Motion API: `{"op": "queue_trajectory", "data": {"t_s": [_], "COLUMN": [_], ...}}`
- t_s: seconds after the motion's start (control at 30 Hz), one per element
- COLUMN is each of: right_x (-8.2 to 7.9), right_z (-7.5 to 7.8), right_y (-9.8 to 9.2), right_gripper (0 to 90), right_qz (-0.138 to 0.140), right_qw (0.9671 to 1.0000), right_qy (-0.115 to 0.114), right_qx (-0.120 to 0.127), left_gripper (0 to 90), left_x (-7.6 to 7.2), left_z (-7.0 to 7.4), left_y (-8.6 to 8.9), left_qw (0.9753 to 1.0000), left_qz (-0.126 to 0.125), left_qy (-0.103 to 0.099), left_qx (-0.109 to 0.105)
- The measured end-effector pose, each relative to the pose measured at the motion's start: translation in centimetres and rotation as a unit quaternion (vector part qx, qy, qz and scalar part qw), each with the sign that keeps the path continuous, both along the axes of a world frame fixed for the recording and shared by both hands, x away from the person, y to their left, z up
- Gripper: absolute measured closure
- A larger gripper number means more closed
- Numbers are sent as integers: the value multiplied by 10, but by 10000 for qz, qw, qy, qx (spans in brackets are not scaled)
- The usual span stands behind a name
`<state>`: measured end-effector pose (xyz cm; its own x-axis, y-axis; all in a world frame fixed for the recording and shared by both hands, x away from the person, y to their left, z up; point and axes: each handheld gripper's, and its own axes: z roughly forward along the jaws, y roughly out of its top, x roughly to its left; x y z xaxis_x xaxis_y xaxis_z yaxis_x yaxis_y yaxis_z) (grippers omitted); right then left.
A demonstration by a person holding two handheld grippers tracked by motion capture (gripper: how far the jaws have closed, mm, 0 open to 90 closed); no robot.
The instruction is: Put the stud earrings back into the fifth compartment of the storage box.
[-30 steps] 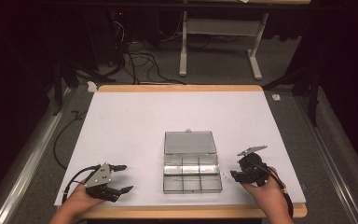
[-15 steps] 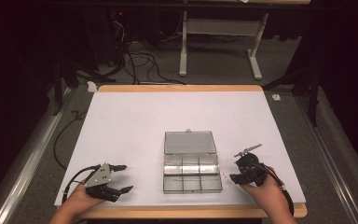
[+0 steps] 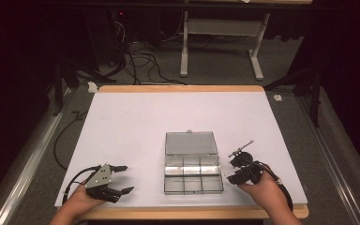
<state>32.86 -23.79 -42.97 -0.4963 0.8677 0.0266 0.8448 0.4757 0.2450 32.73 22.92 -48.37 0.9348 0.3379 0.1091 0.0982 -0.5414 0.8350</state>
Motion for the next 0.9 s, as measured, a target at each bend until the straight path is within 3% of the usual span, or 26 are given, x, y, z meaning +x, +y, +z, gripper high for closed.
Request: {"op": "queue_trajectory", "data": {"t_s": [0.17,0.3,0.43,0.9], "right_x": [5,10,11,12], "right_z": [-3,-7,-8,-9], "right_y": [9,11,16,24], "right_gripper": [648,690,723,839], "right_qz": [40,219,183,462], "right_qw": [9998,9996,9995,9982], "right_qy": [157,135,187,186], "right_qx": [-71,-139,-150,-331], "left_gripper": [244,244,244,244], "left_x": [0,0,0,0], "left_z": [0,0,0,0], "left_y": [0,0,0,0], "left_qw": [10000,10000,10000,10000], "left_qz": [0,-1,-4,-8], "left_qy": [6,11,13,11], "left_qx": [-8,-12,-17,-10]}}
